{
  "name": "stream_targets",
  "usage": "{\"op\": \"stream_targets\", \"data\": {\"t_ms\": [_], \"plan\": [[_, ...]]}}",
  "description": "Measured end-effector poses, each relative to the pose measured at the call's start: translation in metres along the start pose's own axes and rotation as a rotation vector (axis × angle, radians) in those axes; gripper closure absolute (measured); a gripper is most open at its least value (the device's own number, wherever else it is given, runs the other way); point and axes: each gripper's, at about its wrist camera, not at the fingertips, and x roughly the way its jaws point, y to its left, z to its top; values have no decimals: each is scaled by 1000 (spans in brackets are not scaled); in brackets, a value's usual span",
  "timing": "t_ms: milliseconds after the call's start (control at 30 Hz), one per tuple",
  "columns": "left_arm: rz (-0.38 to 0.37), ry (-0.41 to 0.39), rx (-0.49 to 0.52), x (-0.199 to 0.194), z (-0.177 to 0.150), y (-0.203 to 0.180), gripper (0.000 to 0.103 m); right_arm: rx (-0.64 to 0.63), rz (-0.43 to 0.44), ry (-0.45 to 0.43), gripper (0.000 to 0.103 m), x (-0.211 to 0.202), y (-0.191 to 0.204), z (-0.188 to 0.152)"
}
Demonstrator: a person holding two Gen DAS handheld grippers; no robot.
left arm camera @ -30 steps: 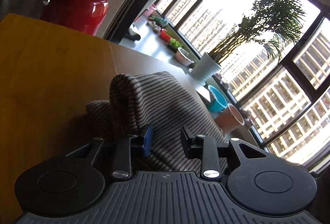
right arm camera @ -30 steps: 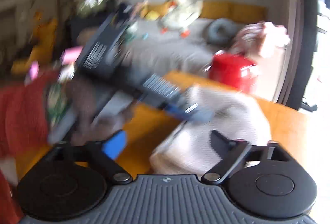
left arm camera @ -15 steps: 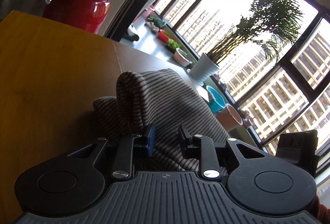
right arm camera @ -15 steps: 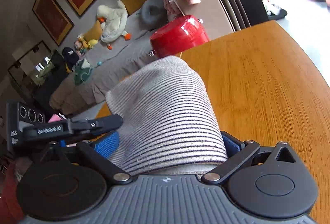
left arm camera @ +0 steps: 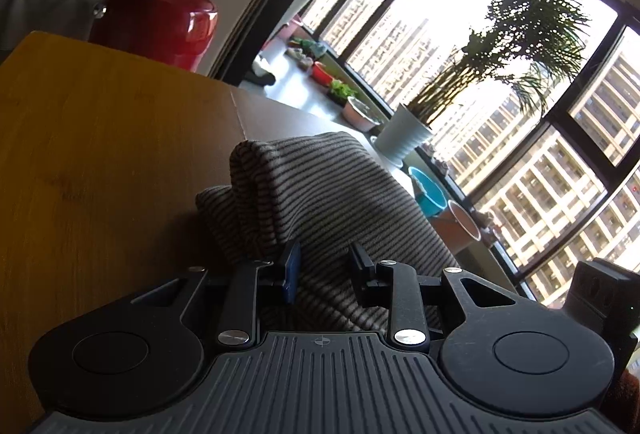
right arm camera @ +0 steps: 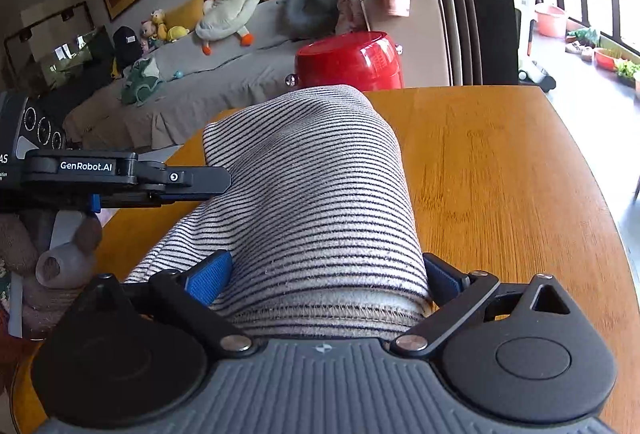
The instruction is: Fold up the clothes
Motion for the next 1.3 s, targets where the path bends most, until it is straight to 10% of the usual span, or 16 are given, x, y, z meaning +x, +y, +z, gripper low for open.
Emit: {"op": "stream_targets", "data": {"t_ms": [233, 400, 667, 833, 1167, 1300], "plan": [[-7, -16, -25, -6, -1, 3, 72, -58, -68, -15, 0, -1, 20, -5], [11, -74, -21, -38, -3, -13, 41, -151, -150, -79, 0, -6, 34, -16], [112, 17, 8, -17, -14, -19, 49, -247, -29, -181, 0, -31, 46, -5], [105, -86, -1, -31, 14, -23, 56, -424, -145, -162, 0, -9, 68, -27], [174, -16, 89, 18, 41, -23, 79, -206, 195, -169, 0, -34, 20, 37], [146, -2, 58, 27, 38, -2, 86, 0, 187, -170, 9, -14, -35, 82]]}}
